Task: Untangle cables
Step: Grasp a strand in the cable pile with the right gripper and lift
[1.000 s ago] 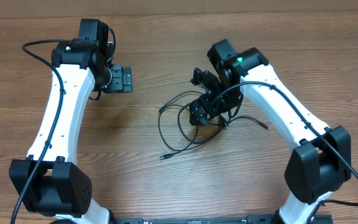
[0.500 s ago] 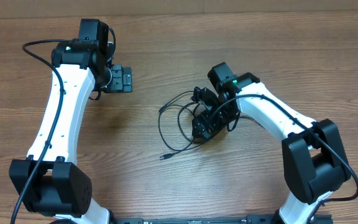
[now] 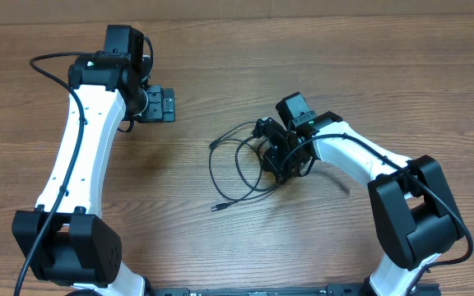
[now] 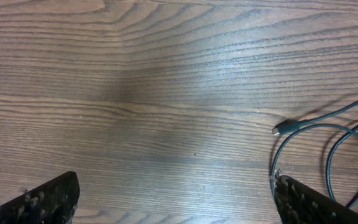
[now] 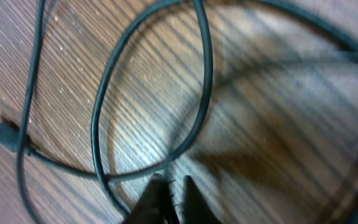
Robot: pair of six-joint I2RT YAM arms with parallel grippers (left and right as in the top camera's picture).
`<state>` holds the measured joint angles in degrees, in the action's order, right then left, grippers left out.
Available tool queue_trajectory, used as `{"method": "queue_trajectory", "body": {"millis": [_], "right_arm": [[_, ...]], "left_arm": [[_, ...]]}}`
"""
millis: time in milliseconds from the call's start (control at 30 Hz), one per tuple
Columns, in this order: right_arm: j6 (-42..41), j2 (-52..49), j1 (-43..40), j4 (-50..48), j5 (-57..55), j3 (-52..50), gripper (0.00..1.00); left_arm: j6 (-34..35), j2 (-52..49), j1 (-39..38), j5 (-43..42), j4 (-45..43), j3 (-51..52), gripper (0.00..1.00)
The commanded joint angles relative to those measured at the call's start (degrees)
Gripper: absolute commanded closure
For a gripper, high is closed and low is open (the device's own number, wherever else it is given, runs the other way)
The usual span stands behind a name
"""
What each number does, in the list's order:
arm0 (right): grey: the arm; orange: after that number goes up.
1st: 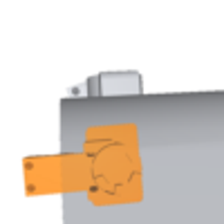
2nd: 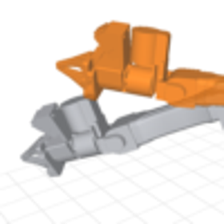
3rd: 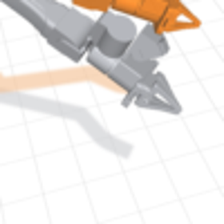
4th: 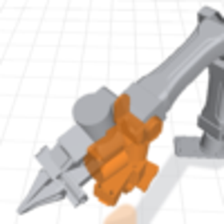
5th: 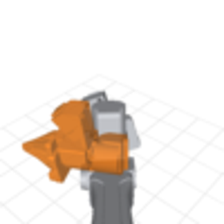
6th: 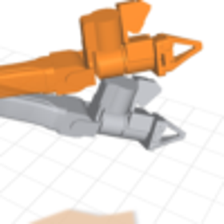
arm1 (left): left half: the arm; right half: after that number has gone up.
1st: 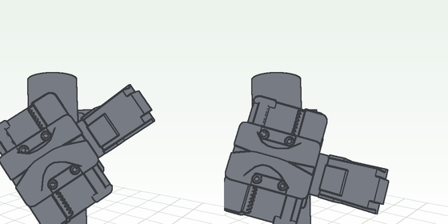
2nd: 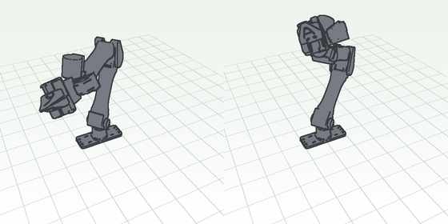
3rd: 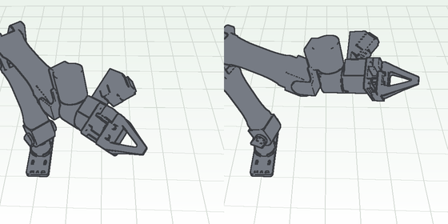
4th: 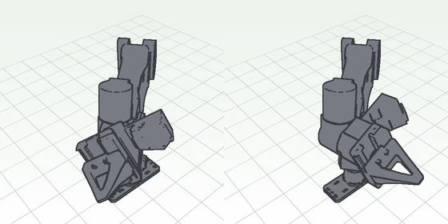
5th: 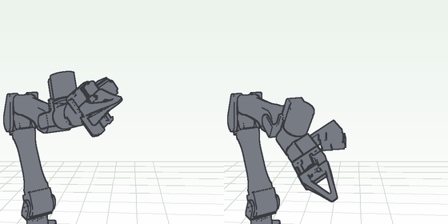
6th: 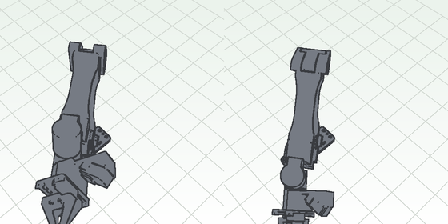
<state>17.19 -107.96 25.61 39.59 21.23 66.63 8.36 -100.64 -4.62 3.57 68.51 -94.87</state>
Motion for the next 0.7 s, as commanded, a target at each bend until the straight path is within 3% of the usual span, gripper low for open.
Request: {"method": "queue_trajectory", "body": {"millis": [0, 167, 300, 500, 667], "right_arm": [[0.20, 1.77, 0.22, -1.01, 0.87, -0.46, 0.96], [-2.62, 1.90, 0.11, 1.09, 0.85, 2.51, 0.96], [-3.67, 2.49, 0.04, 9.79, 0.66, 10.88, 0.96], [-3.67, 2.86, 0.04, 29.57, 0.66, 33.90, 0.96], [-3.65, 2.86, 0.04, 39.08, 0.39, 56.11, 0.96]], "left_arm": [[-1.09, 0.24, -0.26, -0.61, -0.15, -0.15, 0.01], [-1.09, 0.24, -0.24, -0.61, -0.15, -0.15, 0.00], [-1.07, 0.24, -0.26, -0.61, -0.15, -0.15, 0.00], [-1.09, 0.24, -0.26, -0.61, -0.15, -0.15, 0.01], [-1.07, 0.24, -0.26, -0.59, -0.15, -0.15, 0.01]]}}
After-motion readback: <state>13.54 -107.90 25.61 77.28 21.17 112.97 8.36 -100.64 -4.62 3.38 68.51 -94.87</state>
